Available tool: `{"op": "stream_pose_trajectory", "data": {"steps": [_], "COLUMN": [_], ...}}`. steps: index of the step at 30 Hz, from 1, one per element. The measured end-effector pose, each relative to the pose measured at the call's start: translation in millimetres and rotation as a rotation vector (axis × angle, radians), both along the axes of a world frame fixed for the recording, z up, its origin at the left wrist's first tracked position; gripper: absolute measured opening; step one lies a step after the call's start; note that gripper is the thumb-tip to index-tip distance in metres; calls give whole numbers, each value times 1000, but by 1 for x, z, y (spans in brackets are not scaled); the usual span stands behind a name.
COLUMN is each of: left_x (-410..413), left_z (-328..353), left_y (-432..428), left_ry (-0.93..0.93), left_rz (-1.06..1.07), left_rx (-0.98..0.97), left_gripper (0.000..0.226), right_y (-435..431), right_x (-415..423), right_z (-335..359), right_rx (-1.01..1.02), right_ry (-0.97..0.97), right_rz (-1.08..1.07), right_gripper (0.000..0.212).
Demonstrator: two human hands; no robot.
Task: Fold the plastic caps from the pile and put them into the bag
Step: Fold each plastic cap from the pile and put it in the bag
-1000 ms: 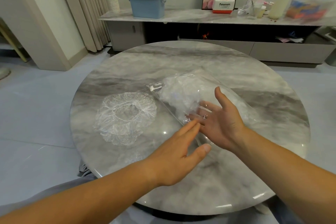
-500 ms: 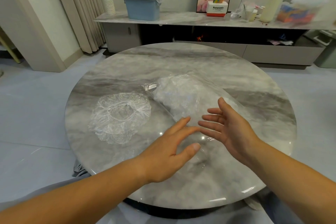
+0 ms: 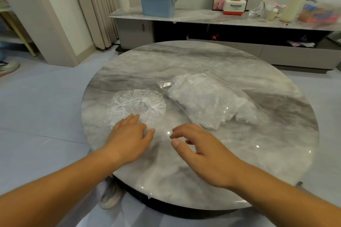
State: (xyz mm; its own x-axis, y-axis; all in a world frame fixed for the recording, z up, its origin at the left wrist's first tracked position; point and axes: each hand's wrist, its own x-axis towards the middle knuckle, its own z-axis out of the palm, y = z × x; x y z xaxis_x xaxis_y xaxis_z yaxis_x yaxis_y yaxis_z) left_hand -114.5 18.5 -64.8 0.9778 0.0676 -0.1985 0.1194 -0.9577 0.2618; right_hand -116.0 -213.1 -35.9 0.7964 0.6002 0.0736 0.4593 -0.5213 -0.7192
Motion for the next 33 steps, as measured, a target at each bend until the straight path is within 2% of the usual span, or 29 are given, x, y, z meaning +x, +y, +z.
{"op": "stream_pose_trajectory", "data": {"steps": [2, 5, 10, 14, 18, 20, 24, 28, 33], "left_x": [-1, 1, 6, 7, -5, -19, -49, -65, -61], "left_z": [-4, -7, -9, -3, 12, 15, 1, -11, -17], "left_y": [7, 13, 22, 23, 10, -1, -24, -35, -35], "left_ry": [-13, -75, -151, -255, -328, -288, -237, -218, -189], "left_rz": [-29, -57, -74, -51, -188, -290, -472, -561, -605], "left_rx": [54, 52, 34, 6, 54, 86, 88, 4, -101], "left_gripper": [44, 39, 37, 25, 54, 53, 42, 40, 48], "right_y": [6, 5, -6, -12, -19, -27, -49, -59, -61], "right_x": [2, 8, 18, 26, 30, 27, 10, -8, -23], "right_z": [-13, -30, -39, -39, -35, -34, -36, -38, -54], "right_rx": [-144, -240, -289, -276, -249, -227, -168, -205, -346], "right_ry": [-24, -19, -17, -41, -48, -50, -83, -187, -209], "right_rz": [31, 29, 6, -67, -137, -140, 15, 238, 262], "right_gripper": [43, 46, 54, 43, 43, 43, 39, 48, 59]}}
